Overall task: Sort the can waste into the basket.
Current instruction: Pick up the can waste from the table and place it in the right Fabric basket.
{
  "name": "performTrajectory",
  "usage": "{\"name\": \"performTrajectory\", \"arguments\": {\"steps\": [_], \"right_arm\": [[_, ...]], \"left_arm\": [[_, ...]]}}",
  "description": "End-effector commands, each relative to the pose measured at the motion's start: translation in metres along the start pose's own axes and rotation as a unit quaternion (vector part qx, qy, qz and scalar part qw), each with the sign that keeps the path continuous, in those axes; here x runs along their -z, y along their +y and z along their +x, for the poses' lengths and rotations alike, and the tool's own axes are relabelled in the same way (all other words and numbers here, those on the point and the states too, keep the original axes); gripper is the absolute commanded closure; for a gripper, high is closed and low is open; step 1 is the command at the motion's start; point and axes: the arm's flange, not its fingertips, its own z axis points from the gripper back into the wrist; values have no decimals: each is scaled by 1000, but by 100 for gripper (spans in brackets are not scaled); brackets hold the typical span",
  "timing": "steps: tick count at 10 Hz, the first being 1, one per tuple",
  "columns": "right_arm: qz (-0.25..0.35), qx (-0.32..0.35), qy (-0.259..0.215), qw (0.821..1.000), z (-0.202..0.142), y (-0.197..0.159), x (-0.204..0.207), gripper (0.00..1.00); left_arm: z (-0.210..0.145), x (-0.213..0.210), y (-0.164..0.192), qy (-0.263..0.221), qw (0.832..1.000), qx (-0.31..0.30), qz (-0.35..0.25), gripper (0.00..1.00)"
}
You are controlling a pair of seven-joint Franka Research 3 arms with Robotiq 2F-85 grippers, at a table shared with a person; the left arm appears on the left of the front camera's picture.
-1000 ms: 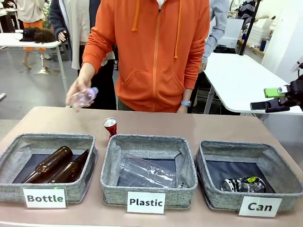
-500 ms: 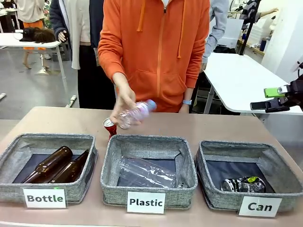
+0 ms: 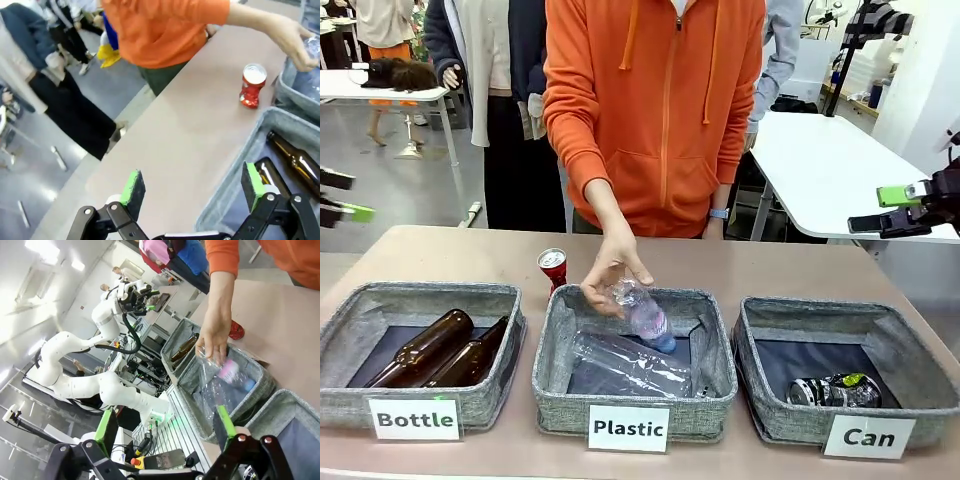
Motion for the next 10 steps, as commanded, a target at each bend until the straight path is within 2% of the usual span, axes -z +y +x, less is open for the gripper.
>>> {"name": "performTrajectory", "arguments": {"steps": [1, 3, 4, 5, 6, 8, 10], "right_arm": [[2, -11, 5, 1000, 0, 1, -3, 0], [2, -11, 5, 1000, 0, 1, -3, 0], [2, -11, 5, 1000, 0, 1, -3, 0], [2, -11, 5, 1000, 0, 1, -3, 0], [2, -11, 5, 1000, 0, 1, -3, 0], [2, -11, 5, 1000, 0, 1, -3, 0], [2, -11, 5, 1000, 0, 1, -3, 0]], "left_arm": [[0, 37, -2, -16, 999, 40, 14, 0], [9, 60, 0, -16, 994, 41, 102, 0], [5, 56, 9, -18, 991, 33, 131, 0], [-4, 41, 18, -21, 992, 12, 122, 0], [-18, 18, 28, -29, 994, -8, 108, 0], [-45, -35, 25, -78, 997, -3, -29, 0], [-60, -73, 12, -116, 988, 7, -98, 0]]}}
